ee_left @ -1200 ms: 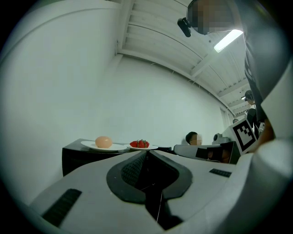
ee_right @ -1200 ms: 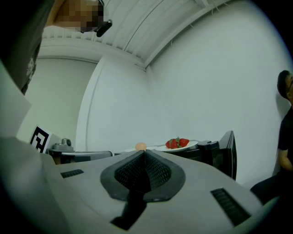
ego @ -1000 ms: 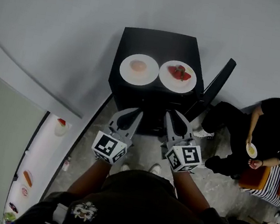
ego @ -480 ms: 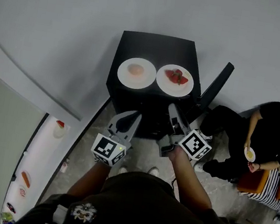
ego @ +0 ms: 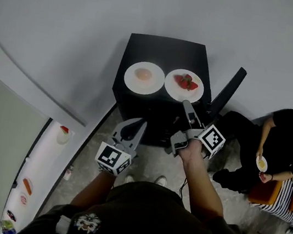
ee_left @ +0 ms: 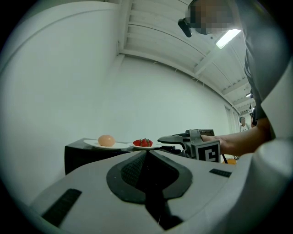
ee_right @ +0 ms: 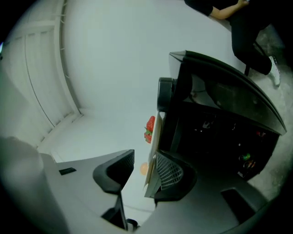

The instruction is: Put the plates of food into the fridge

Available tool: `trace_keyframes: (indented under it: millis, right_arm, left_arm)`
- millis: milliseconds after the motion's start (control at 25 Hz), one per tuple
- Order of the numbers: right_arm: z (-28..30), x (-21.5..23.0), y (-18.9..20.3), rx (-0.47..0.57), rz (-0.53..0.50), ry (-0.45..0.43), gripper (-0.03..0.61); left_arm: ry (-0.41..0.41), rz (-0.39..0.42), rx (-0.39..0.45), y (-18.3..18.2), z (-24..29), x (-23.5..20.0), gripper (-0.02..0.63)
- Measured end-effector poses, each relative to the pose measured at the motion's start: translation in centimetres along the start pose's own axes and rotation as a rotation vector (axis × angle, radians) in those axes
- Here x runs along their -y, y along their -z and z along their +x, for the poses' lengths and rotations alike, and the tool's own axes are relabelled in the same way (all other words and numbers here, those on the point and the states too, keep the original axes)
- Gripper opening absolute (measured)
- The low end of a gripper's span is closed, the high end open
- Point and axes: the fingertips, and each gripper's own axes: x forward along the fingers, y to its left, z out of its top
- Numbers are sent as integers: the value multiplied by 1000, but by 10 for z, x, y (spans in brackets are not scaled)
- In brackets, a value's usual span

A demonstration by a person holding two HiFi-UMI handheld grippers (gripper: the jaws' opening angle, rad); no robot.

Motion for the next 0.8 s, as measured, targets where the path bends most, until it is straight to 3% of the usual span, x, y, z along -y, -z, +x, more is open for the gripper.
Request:
trace_keyframes:
  millis: [400,800]
  right_arm:
    - [14,6,-6,20,27,9,155]
    - [15,11,-6,31,45,31,104]
  left_arm:
    - [-6,-17,-8,11,-1,-4,32]
    - [-32,-29,8,7,-8,-11,32]
